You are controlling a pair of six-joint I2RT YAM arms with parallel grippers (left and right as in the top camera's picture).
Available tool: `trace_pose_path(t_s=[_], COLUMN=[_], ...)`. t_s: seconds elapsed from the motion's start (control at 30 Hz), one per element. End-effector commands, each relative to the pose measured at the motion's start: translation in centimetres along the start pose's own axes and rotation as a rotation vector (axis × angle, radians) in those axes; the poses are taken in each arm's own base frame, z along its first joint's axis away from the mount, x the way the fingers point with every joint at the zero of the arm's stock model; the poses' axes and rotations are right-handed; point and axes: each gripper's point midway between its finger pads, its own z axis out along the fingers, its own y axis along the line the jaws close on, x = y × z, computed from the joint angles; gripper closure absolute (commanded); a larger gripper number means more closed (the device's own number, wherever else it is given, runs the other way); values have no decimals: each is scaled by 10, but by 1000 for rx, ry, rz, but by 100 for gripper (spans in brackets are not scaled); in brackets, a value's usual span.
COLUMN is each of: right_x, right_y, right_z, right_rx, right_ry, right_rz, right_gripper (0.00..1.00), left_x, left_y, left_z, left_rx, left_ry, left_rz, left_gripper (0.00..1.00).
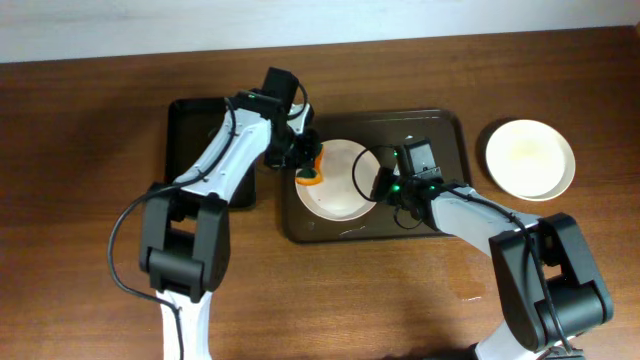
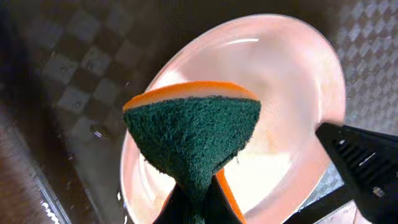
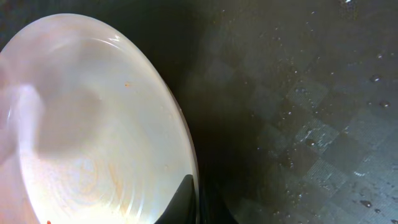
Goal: Clean dirty plates on tray and stack at the side
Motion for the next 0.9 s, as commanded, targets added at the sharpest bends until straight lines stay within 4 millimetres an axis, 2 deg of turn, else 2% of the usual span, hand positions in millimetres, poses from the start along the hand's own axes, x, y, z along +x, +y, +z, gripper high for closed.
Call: trace_pose_path(t_s=[0.0, 0.13, 0.23, 0.4, 0.47, 0.57, 0.63, 0.7, 0.77, 0.83, 0.87], right_x=[0, 0, 0, 0, 1, 1, 1, 1, 1, 1, 1], right_y=[-3, -5, -7, -7, -7, -7, -7, -7, -7, -7, -8], right_z=[2, 2, 2, 2, 2, 2, 2, 2, 2, 2, 2], right_rx=[18, 23, 34, 35, 36, 36, 36, 37, 37, 37, 37], right_ry=[-8, -7, -10, -10, -8, -8, -8, -8, -8, -8, -7], right_rz=[7, 7, 8, 8, 8, 8, 9, 9, 9, 9, 9], right_gripper=[96, 96, 96, 96, 96, 96, 96, 96, 96, 96, 96], left_x=[-2, -3, 23, 42, 45, 41, 29, 19, 5, -9, -15], left_y=[-19, -25, -32, -24, -1, 59, 82, 97, 114, 118, 112], left_z=[8, 15, 41, 82, 92, 70, 54, 39, 13, -7, -12], left_rx=[42, 52, 34, -6, -167, -540, -704, -821, -996, -1087, -1069], left_ry=[-14, -11, 69, 147, 122, 42, -33, -94, -185, -257, -268], left_rz=[40, -81, -158, -175, -149, -114, -88, -73, -44, -32, -38], left_gripper=[100, 100, 100, 100, 100, 100, 100, 100, 100, 100, 100])
